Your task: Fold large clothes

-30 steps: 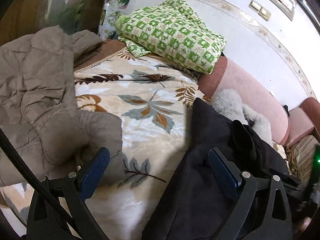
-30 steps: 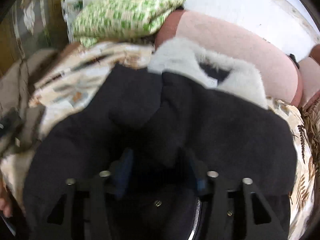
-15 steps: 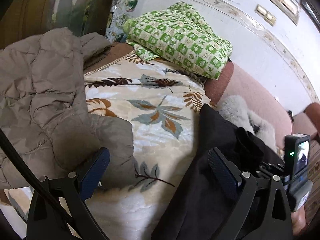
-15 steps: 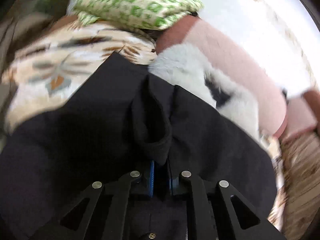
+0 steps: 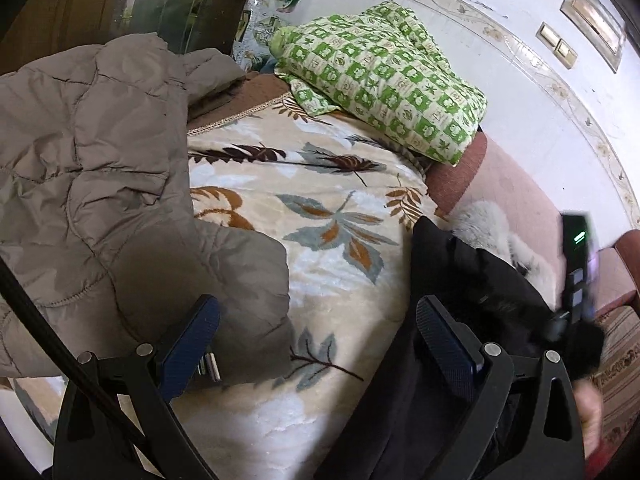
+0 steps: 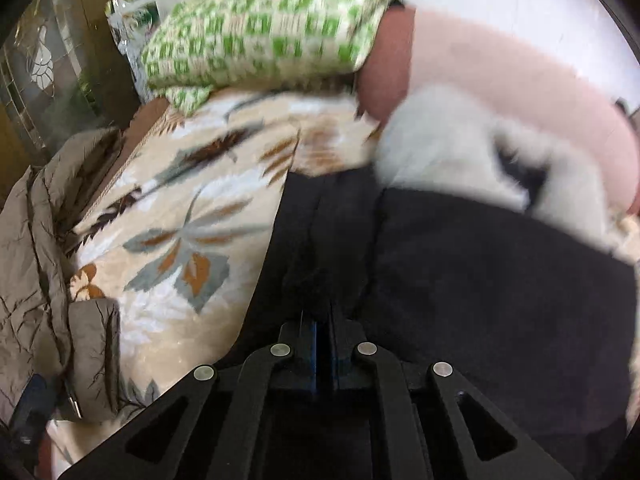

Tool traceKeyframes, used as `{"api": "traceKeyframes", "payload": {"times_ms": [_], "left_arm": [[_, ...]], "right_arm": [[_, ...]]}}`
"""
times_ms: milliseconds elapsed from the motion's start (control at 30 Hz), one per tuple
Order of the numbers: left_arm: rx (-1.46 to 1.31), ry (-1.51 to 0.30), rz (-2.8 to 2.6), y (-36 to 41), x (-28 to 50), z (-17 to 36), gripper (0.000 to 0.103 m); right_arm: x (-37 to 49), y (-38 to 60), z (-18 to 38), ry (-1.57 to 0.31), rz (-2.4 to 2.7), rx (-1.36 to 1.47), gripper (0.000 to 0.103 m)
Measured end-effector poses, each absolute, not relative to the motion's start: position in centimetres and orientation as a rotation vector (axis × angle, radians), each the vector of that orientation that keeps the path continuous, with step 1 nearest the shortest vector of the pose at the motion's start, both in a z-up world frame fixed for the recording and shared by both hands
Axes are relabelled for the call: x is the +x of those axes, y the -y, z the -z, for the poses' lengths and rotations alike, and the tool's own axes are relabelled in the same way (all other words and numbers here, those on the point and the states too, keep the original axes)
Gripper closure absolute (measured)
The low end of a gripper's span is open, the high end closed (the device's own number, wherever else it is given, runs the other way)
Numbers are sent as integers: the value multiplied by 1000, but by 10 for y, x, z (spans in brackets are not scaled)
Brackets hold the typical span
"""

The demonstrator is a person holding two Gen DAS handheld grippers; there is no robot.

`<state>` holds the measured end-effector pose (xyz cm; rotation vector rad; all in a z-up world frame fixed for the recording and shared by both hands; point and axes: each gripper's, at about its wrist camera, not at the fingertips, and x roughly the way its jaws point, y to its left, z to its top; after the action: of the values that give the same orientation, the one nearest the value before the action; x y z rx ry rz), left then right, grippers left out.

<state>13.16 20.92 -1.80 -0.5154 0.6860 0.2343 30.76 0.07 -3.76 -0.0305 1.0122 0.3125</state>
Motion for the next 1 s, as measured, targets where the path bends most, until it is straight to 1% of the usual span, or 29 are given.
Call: {"api": "traceKeyframes", "payload": {"times_ms": [100, 133, 200, 233, 267, 333, 400, 500, 700, 800, 833, 933, 1000], "left_arm": [[-508, -687, -238, -209, 133, 18, 4], [-501, -689, -238, -208, 134, 18, 4], [-489, -695, -241, -208, 135, 20, 4], [-486, -699, -242, -207, 136, 20, 4], [-482, -705, -243, -206, 137, 22, 4], [-476, -727, -243, -206, 139, 25, 4], [-477, -742, -230, -204, 140, 28, 4], [-457, -764, -202, -198, 142, 30, 4], [-384, -796, -156, -180, 142, 33, 4], [-381, -843, -85, -172, 146, 42, 4], [-390, -861, -56, -170, 148, 46, 4], [-444, -945, 52, -164, 156, 66, 4], [-473, -997, 97, -161, 158, 80, 4]], "right_arm": [[311, -1, 63, -1061, -322, -33, 94], [311, 2, 66, -1060, -319, -22, 93], [305, 6, 61, -1041, -312, -8, 89], [299, 5, 56, -1037, -322, -17, 74], [292, 4, 51, -1036, -353, -19, 51], [266, 7, 31, -993, -451, 9, 35], [234, 23, 12, -944, -479, 26, 35], [199, 66, 1, -936, -462, 80, 35], [145, 216, 1, -932, -165, 162, 35], [114, 303, 4, -932, -14, 290, 33], [100, 335, 6, -922, 42, 343, 31], [72, 400, 20, -904, 149, 448, 25], [64, 426, 35, -913, 182, 515, 25]]}}
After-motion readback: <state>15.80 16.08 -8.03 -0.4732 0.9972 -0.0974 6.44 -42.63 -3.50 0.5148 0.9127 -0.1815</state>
